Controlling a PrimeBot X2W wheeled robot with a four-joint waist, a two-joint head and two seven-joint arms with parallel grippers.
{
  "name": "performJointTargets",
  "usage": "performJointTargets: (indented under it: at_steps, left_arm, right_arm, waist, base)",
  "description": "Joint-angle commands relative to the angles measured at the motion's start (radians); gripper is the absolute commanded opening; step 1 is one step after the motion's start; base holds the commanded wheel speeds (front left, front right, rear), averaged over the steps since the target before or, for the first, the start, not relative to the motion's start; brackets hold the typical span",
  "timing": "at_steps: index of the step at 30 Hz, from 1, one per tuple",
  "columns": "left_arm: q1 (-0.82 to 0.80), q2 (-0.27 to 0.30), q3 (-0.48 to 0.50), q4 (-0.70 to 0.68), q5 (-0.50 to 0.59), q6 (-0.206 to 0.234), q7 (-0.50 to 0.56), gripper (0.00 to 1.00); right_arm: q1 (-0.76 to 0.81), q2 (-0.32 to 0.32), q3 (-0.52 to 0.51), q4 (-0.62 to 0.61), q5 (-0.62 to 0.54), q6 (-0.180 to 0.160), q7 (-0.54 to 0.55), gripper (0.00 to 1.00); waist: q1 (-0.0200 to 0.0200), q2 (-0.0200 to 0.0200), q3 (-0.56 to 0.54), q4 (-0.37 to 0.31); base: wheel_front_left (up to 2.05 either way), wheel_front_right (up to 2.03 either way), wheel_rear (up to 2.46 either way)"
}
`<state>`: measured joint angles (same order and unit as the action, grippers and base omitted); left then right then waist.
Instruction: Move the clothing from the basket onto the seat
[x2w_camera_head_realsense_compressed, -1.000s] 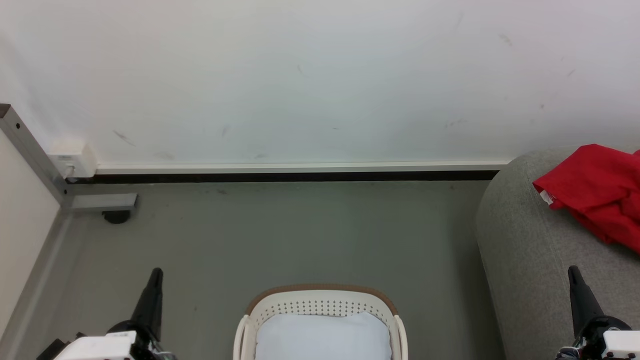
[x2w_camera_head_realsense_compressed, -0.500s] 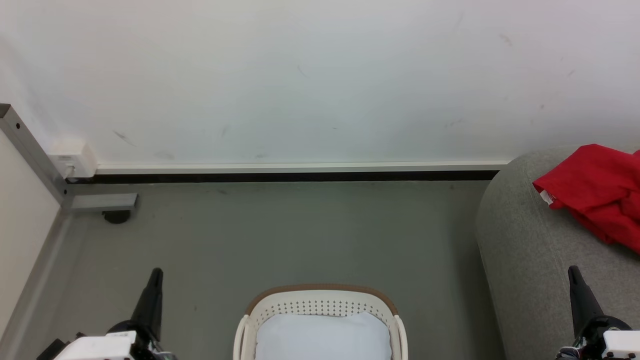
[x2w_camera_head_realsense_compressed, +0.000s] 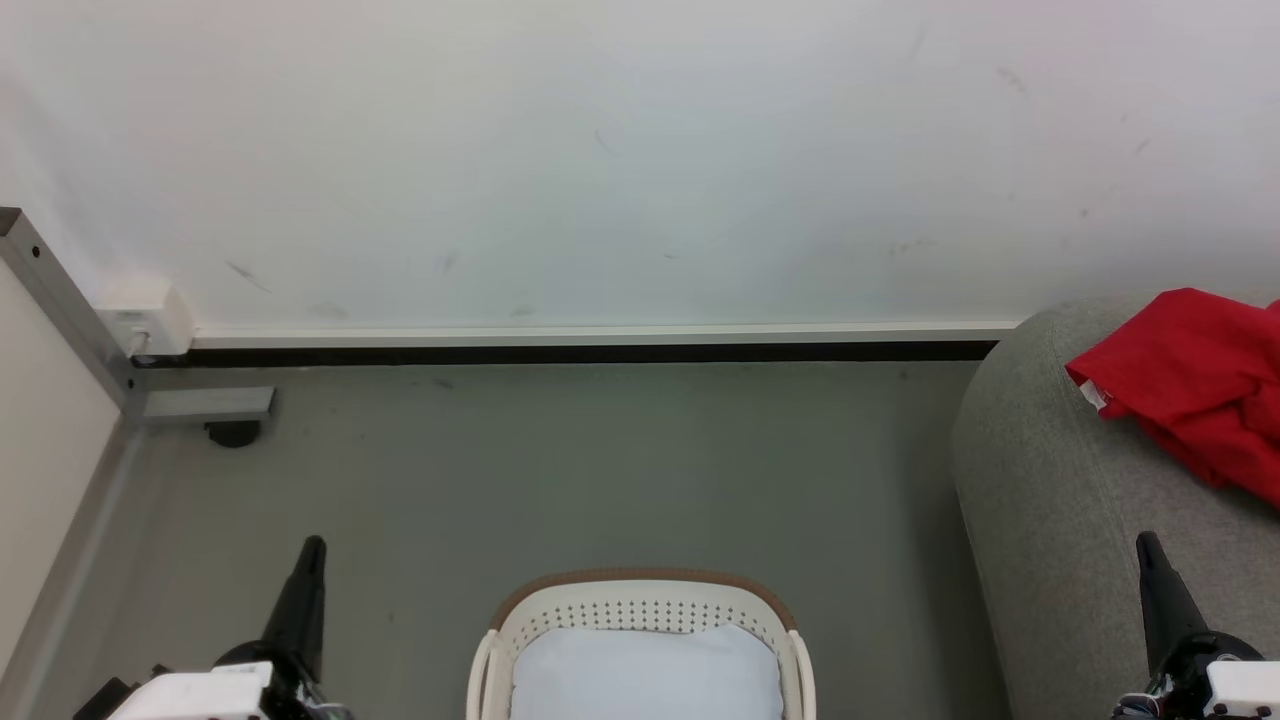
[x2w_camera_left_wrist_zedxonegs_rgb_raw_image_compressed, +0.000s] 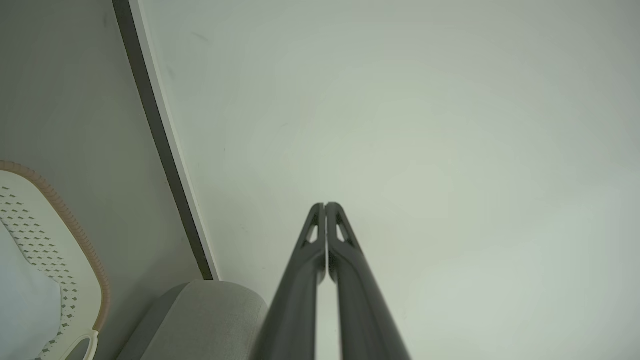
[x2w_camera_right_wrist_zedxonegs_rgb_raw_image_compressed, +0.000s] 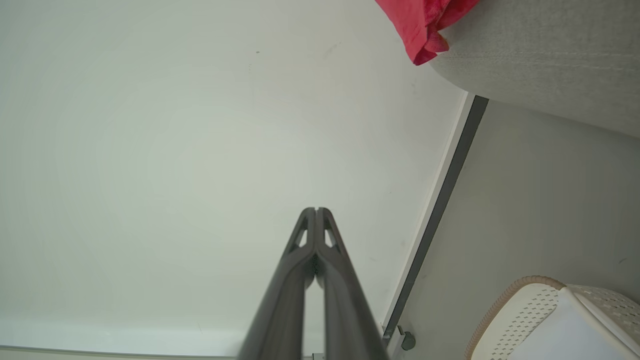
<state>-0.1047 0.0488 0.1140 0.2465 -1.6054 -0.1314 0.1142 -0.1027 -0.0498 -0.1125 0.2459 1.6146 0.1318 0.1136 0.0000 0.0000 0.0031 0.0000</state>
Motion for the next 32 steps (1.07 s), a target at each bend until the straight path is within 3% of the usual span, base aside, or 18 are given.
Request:
performJointTargets:
  at_steps: [1, 32]
  left_arm:
    - [-0.009, 0.003, 0.002, -0.003, -0.014, 0.001, 0.003, 0.0]
    - [-0.009, 0.003, 0.002, -0.003, -0.014, 0.001, 0.003, 0.0]
  right_arm:
    - [-0.012, -0.003, -0.004, -0.003, -0.003, -0.002, 0.004, 0.0]
    - [-0.012, -0.002, -0.004, -0.003, -0.004, -0.002, 0.005, 0.0]
  waist:
    - [0.0, 0.0, 0.0, 0.0]
    - [0.0, 0.0, 0.0, 0.0]
  base:
    - [0.0, 0.0, 0.0]
    - [0.0, 0.0, 0.0]
